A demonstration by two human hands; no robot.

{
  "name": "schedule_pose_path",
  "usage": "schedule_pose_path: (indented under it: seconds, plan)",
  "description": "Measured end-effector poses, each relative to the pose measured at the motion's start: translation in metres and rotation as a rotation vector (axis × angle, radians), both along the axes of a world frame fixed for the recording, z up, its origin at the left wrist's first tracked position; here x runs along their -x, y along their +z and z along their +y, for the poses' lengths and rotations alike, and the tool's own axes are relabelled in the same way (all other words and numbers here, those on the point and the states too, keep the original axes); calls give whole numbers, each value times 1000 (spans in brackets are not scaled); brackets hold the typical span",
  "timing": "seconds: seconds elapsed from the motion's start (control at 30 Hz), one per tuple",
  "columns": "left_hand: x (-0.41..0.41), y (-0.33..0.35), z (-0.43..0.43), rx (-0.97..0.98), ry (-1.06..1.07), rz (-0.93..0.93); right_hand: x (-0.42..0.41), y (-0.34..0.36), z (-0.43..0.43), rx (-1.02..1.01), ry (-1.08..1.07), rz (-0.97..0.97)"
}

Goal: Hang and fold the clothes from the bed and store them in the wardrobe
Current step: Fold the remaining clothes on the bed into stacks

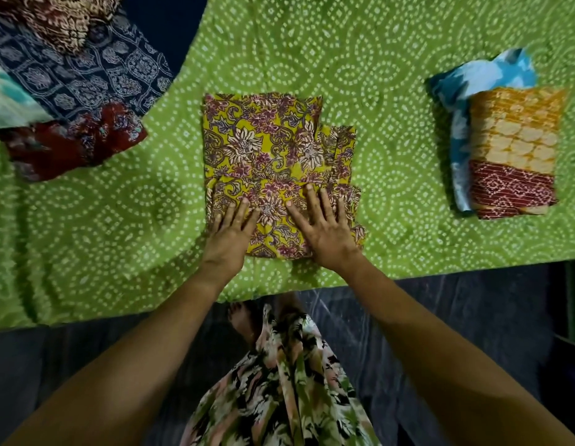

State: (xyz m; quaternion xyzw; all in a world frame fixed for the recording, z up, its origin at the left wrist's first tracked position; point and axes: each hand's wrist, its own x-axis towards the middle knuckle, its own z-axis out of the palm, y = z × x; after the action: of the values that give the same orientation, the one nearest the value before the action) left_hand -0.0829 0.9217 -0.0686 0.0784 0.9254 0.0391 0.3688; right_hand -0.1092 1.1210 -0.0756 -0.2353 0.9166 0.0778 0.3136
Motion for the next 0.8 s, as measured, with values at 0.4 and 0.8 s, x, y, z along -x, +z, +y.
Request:
schedule_pose_path:
  seconds: [0.4, 0.8]
  plan:
    - [59, 71, 4, 210, -84, -582, 57, 91, -20, -3, -101, -656]
    - [118, 57, 3, -444, 1002, 414, 136, 21, -35, 162, -151, -249]
